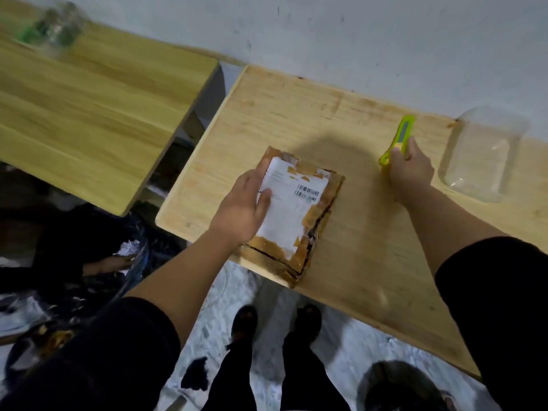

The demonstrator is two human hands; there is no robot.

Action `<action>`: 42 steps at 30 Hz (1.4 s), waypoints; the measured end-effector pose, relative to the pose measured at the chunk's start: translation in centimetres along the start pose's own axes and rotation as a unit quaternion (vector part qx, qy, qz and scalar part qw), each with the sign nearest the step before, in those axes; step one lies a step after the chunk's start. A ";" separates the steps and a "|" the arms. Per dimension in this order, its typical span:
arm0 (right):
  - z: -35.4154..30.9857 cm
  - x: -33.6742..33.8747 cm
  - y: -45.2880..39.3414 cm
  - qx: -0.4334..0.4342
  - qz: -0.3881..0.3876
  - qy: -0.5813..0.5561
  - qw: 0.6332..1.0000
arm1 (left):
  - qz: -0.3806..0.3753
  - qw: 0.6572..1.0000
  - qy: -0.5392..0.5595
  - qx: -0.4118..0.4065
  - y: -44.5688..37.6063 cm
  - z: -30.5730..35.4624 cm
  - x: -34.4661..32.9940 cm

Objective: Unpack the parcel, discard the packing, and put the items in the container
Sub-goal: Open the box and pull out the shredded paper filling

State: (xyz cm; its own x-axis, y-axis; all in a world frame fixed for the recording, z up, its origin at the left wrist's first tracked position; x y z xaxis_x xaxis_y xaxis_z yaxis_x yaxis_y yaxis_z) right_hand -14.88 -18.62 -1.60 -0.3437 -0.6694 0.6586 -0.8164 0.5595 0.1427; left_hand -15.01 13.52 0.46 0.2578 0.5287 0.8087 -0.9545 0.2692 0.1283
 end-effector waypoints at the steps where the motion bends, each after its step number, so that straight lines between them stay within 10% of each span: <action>1: -0.1 0.1 0.0 -0.002 -0.002 0.001 1.000 | -0.003 1.000 0.000 0.001 0.0 0.1 0.0; 19: -6.5 -3.3 9.9 0.112 -0.160 -0.117 0.974 | -0.180 0.981 0.021 -0.068 1.6 -1.9 2.5; 28: -3.8 -1.4 13.7 0.007 0.037 -0.105 0.994 | -0.180 0.969 -0.027 -0.166 -1.1 -0.7 3.7; 35: -2.1 0.5 21.1 -0.068 0.160 -0.048 0.984 | -0.066 0.994 0.010 -0.083 -4.8 2.2 1.8; 42: -1.5 -0.7 23.9 -0.080 0.175 -0.025 0.981 | -0.220 0.955 0.185 -0.066 -0.5 4.1 -0.5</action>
State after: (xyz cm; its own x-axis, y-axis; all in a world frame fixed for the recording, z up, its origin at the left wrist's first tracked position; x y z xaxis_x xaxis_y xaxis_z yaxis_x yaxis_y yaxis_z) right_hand -33.48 -4.03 2.43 -0.6160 -0.4439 0.6508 -0.5629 0.8260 0.0305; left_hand -15.28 9.85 2.33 0.6888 0.5823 0.4318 -0.7202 0.6175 0.3162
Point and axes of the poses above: each hand's wrist, its own y-axis away from the middle knuckle, its own x-axis out of the back of the hand, z = x × y, the point moved 5 cm from there along -y, towards the middle knuckle, and after that the axes turned 12 degrees about x, right-handed, at the moved point
